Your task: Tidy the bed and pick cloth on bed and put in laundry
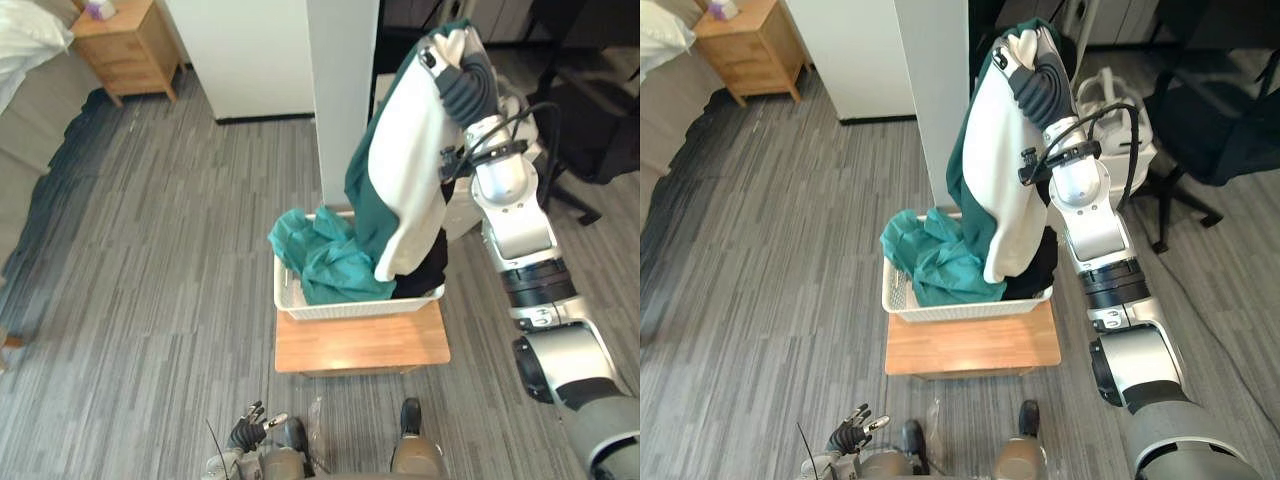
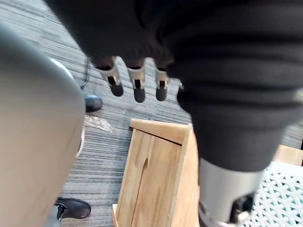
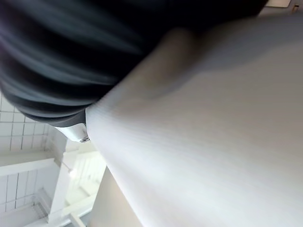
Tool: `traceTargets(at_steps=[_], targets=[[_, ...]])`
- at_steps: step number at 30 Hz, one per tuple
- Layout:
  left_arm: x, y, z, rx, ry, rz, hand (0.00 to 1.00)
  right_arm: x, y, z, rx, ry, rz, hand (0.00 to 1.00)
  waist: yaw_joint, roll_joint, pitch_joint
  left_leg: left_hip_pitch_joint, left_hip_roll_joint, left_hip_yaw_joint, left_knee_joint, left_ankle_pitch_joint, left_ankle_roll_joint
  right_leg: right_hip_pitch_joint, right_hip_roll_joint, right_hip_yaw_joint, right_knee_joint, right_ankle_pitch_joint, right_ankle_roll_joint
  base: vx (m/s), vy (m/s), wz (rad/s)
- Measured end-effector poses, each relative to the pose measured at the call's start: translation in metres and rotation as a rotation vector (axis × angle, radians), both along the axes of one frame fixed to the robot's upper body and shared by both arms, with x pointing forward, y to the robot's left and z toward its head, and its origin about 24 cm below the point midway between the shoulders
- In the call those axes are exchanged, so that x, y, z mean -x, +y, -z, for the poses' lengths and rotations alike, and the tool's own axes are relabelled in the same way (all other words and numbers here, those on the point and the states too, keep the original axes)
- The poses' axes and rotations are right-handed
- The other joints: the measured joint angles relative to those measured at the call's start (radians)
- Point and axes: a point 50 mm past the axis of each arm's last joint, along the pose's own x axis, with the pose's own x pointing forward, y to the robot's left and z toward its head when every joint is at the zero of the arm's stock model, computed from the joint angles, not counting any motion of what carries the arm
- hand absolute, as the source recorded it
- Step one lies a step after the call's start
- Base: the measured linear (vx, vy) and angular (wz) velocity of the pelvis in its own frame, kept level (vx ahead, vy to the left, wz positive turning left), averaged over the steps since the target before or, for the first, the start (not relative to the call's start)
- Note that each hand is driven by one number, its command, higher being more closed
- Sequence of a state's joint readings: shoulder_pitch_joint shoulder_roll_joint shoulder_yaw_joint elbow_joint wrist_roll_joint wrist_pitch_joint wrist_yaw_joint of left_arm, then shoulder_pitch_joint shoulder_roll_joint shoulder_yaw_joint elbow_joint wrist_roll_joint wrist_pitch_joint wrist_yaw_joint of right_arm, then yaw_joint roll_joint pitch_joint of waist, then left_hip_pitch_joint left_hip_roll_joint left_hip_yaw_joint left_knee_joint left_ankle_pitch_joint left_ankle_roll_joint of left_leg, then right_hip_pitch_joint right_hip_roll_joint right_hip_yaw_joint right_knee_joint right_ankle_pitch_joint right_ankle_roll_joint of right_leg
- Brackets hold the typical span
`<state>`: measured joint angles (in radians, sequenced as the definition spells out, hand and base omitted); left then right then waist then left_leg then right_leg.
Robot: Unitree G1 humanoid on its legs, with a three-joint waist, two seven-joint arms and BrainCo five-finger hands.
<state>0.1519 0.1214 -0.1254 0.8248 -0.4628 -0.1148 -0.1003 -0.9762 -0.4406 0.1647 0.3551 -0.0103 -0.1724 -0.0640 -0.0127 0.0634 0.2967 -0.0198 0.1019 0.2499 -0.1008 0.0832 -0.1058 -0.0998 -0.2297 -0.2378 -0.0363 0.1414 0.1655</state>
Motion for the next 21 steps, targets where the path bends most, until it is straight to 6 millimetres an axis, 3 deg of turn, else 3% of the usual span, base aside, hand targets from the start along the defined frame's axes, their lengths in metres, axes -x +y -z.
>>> traceTargets(at_steps=[5,13,16,17,21], targets=[[-0.009,-0.003,-0.006,0.017,-0.052,0.017,0.00,-0.012,-0.007,0.021,-0.009,0.107,0.043,1.00,0.009,0.021,0.046,-0.075,0.021,-0.036,0.000,0.034,-0.007,-0.050,0.019,-0.038,-0.002,0.011,-0.015,-0.04,-0.048,0.23],[-0.027,-0.013,-0.018,0.043,-0.141,0.044,0.00,-0.033,-0.015,0.098,0.002,0.407,0.138,1.00,0.030,0.065,0.112,-0.135,0.018,-0.068,0.006,0.051,-0.004,-0.086,0.016,-0.067,-0.002,0.016,-0.020,0.01,-0.001,0.12],[-0.031,-0.016,-0.021,0.050,-0.162,0.051,0.00,-0.037,-0.019,0.113,0.000,0.471,0.162,1.00,0.032,0.076,0.118,-0.163,0.018,-0.072,0.006,0.057,-0.005,-0.112,0.017,-0.071,-0.002,0.018,-0.024,-0.01,-0.001,0.03],[-0.032,-0.016,-0.022,0.050,-0.164,0.053,0.00,-0.037,-0.020,0.117,0.000,0.489,0.168,0.00,0.031,0.078,0.120,-0.165,0.019,-0.072,0.006,0.058,-0.005,-0.114,0.017,-0.071,-0.002,0.019,-0.024,0.00,0.000,0.00],[-0.043,-0.025,-0.026,0.067,-0.194,0.077,0.00,-0.039,-0.016,0.139,0.020,0.576,0.191,0.00,0.029,0.092,0.129,-0.165,0.019,-0.072,0.006,0.058,-0.005,-0.114,0.018,-0.070,-0.002,0.019,-0.024,0.00,0.000,0.00]])
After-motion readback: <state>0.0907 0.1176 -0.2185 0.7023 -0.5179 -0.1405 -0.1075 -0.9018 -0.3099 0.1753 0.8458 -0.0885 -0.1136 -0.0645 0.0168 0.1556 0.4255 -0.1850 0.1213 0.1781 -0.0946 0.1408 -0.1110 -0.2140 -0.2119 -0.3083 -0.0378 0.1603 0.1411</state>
